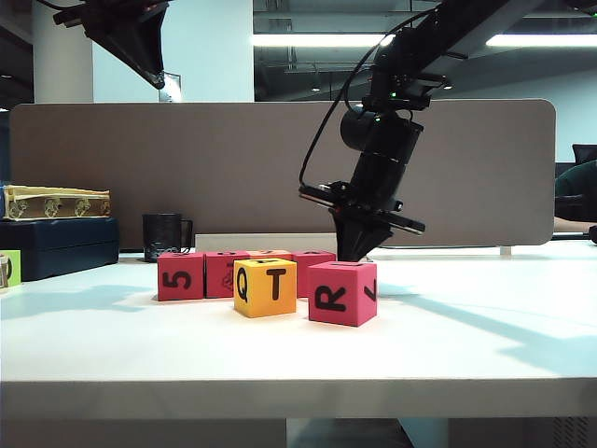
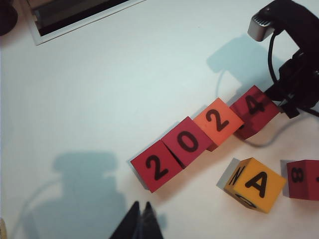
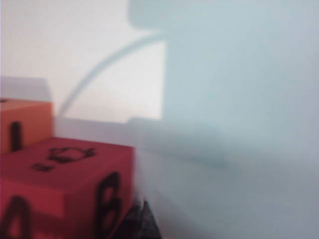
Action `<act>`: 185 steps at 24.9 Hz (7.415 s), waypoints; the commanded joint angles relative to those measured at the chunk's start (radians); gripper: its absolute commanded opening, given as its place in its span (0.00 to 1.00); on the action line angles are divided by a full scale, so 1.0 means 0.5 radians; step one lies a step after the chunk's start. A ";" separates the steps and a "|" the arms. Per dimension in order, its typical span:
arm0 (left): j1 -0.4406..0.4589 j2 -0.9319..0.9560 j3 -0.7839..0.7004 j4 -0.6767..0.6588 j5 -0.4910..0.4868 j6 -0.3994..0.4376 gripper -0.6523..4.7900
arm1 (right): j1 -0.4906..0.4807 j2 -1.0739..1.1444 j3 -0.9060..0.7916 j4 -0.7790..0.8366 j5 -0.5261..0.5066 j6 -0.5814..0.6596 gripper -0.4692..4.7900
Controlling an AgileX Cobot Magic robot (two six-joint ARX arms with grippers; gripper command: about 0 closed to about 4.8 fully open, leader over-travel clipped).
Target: Select the appropriate blocks from the scattered letter blocks on the table and arrange them in a row to spell out "2024".
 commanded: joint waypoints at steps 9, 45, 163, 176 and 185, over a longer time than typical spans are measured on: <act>-0.002 -0.007 0.008 0.041 0.008 0.008 0.11 | 0.013 -0.024 0.009 -0.347 0.039 -0.053 0.09; -0.002 -0.007 0.008 0.057 0.007 0.008 0.11 | 0.063 -0.005 0.006 -0.011 -0.268 0.017 0.09; 0.001 -0.010 0.009 0.021 -0.044 0.001 0.11 | 0.350 -0.021 0.008 0.190 -0.159 0.040 0.09; 0.451 -0.059 0.011 -0.138 0.229 -0.099 0.11 | 0.315 -0.244 0.009 0.124 -0.066 0.017 0.09; 0.674 -0.073 -0.044 -0.181 0.406 -0.134 0.11 | 0.394 -0.586 0.009 0.121 0.023 -0.060 0.09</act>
